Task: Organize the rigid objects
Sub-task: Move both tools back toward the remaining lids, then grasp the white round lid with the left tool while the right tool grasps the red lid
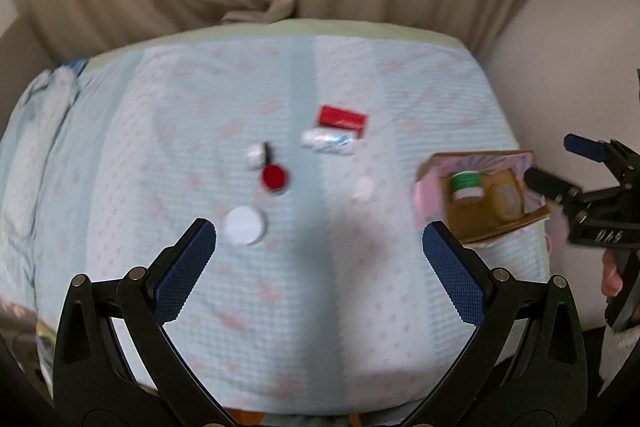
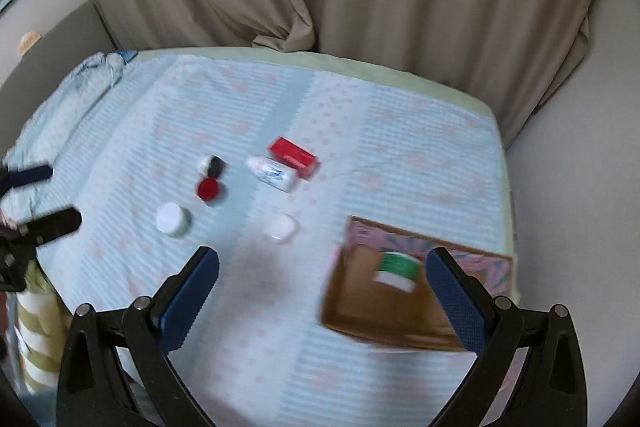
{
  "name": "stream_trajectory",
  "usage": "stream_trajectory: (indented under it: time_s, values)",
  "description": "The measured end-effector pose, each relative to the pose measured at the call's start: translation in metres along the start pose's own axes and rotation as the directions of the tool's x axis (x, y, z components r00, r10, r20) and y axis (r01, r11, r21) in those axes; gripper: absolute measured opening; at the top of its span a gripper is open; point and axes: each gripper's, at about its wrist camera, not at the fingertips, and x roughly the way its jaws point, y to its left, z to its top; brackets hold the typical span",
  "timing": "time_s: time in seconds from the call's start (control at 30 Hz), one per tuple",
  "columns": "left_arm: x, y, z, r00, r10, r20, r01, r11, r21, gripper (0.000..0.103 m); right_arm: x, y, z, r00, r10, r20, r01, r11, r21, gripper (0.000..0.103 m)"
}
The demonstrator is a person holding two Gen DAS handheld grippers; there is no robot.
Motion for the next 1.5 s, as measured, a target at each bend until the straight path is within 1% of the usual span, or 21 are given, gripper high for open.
stream_trajectory:
  time_s: [0.07, 0.13, 0.27, 0.33, 0.43, 0.53, 0.63, 0.77, 0.87, 0.97, 1.13, 1.23, 1.33, 1.4, 1.47, 1.5]
  values:
    - [0.0, 0.027, -0.008, 1.0, 0.01, -0.013, -0.01, 1.0, -0.01, 0.103, 0.005, 0.017, 0.005, 1.0, 0.021, 0.0, -0.021, 0.999, 0.035, 0.103]
    - [0.003, 0.049, -0.016, 1.0, 0.014, -0.023, -0.014, 1.0, -0.02, 0.103, 0.015, 0.036, 0.008, 1.0, 0.025, -0.009, -0.025, 0.998, 0.059, 0.103]
    - [0.015, 0.088, -0.029, 0.999, 0.01, -0.049, -0.012, 1.0, -0.022, 0.103, 0.033, 0.072, 0.017, 0.999, 0.039, -0.023, -0.037, 0.996, 0.081, 0.103]
    - [0.027, 0.107, -0.035, 0.997, 0.011, -0.072, -0.012, 1.0, -0.005, 0.103, 0.043, 0.09, 0.02, 0.999, 0.041, -0.029, -0.039, 0.996, 0.077, 0.103]
    - [0.049, 0.125, -0.042, 0.995, 0.001, -0.1, 0.001, 1.0, 0.025, 0.103, 0.062, 0.116, 0.026, 0.998, 0.049, -0.031, -0.047, 0.996, 0.071, 0.103]
    - [0.074, 0.137, -0.05, 0.994, -0.011, -0.111, 0.019, 0.997, 0.071, 0.103, 0.085, 0.135, 0.029, 0.997, 0.073, -0.023, -0.071, 0.994, 0.077, 0.103]
    - [0.106, 0.142, -0.056, 0.992, -0.03, -0.122, 0.042, 0.994, 0.1, 0.103, 0.118, 0.151, 0.03, 0.995, 0.093, -0.028, -0.09, 0.993, 0.081, 0.103]
    - [0.154, 0.143, -0.066, 0.99, -0.044, -0.134, 0.062, 0.988, 0.138, 0.103, 0.162, 0.165, 0.029, 0.995, 0.089, -0.045, -0.087, 0.996, 0.037, 0.103]
    - [0.192, 0.139, -0.076, 0.99, -0.044, -0.134, 0.067, 0.984, 0.167, 0.103, 0.198, 0.171, 0.027, 0.994, 0.083, -0.07, -0.084, 0.996, -0.01, 0.103]
    - [0.224, 0.136, -0.082, 0.99, -0.044, -0.136, 0.068, 0.982, 0.176, 0.103, 0.232, 0.176, 0.025, 0.992, 0.086, -0.09, -0.092, 0.993, -0.07, 0.103]
    - [0.275, 0.129, -0.086, 0.989, -0.026, -0.149, 0.055, 0.978, 0.199, 0.103, 0.287, 0.188, 0.02, 0.989, 0.077, -0.123, -0.101, 0.974, -0.202, 0.103]
    - [0.293, 0.125, -0.085, 0.989, -0.028, -0.145, 0.06, 0.974, 0.217, 0.103, 0.31, 0.195, 0.019, 0.986, 0.081, -0.148, -0.117, 0.96, -0.256, 0.103]
    - [0.312, 0.12, -0.082, 0.99, -0.005, -0.142, 0.041, 0.967, 0.25, 0.103, 0.335, 0.2, 0.018, 0.976, 0.107, -0.19, -0.159, 0.944, -0.289, 0.103]
    - [0.32, 0.118, -0.081, 0.991, -0.005, -0.137, 0.041, 0.965, 0.26, 0.103, 0.349, 0.202, 0.018, 0.971, 0.114, -0.209, -0.176, 0.935, -0.308, 0.103]
    - [0.325, 0.113, -0.081, 0.992, -0.011, -0.122, 0.044, 0.961, 0.271, 0.102, 0.359, 0.202, 0.019, 0.968, 0.122, -0.22, -0.19, 0.929, -0.317, 0.098]
    - [0.327, 0.111, -0.081, 0.993, -0.011, -0.116, 0.043, 0.96, 0.277, 0.1, 0.364, 0.201, 0.019, 0.965, 0.128, -0.229, -0.199, 0.927, -0.319, 0.097]
